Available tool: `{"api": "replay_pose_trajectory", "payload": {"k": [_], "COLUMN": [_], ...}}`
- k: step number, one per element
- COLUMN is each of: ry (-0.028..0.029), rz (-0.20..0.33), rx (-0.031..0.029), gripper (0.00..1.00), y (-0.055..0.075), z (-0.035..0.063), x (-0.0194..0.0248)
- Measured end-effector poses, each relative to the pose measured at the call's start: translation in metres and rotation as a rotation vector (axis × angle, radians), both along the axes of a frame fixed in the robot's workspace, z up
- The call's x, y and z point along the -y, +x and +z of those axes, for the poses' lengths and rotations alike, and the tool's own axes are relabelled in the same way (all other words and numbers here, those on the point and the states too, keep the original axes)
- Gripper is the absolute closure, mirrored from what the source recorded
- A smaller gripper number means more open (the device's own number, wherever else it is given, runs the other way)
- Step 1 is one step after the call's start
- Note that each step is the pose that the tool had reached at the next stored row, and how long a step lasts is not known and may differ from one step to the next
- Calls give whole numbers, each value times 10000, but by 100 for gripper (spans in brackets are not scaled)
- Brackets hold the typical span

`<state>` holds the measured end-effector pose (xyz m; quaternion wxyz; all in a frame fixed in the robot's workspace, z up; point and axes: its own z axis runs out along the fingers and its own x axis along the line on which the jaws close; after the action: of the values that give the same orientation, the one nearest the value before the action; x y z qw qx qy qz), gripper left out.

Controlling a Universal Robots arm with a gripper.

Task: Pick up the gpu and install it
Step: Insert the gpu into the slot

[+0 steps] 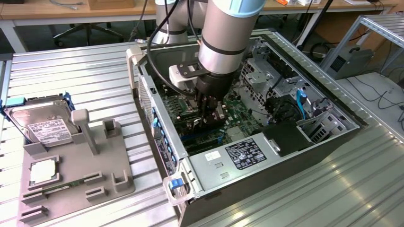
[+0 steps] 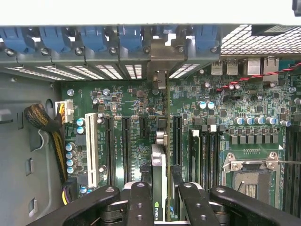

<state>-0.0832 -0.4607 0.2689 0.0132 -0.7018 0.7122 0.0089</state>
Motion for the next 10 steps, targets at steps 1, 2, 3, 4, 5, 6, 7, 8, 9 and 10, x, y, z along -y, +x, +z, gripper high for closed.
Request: {"api": "replay_pose_trajectory", "payload": {"k": [1, 2, 3, 4, 5, 6, 7, 8, 9, 10], "ry": [-1, 0, 0, -1, -1, -1, -1, -1, -1, -1], "rz": [5, 6, 7, 9, 11, 14, 22, 37, 49, 62], "rx": [0, 0, 0, 0, 0, 0, 0, 0, 0, -1], "gripper": [74, 74, 74, 74, 74, 74, 74, 74, 74, 74], "y": [0, 0, 0, 0, 0, 0, 0, 0, 0, 0], "z": [0, 0, 0, 0, 0, 0, 0, 0, 0, -1], "x": [0, 0, 0, 0, 0, 0, 0, 0, 1, 1]}}
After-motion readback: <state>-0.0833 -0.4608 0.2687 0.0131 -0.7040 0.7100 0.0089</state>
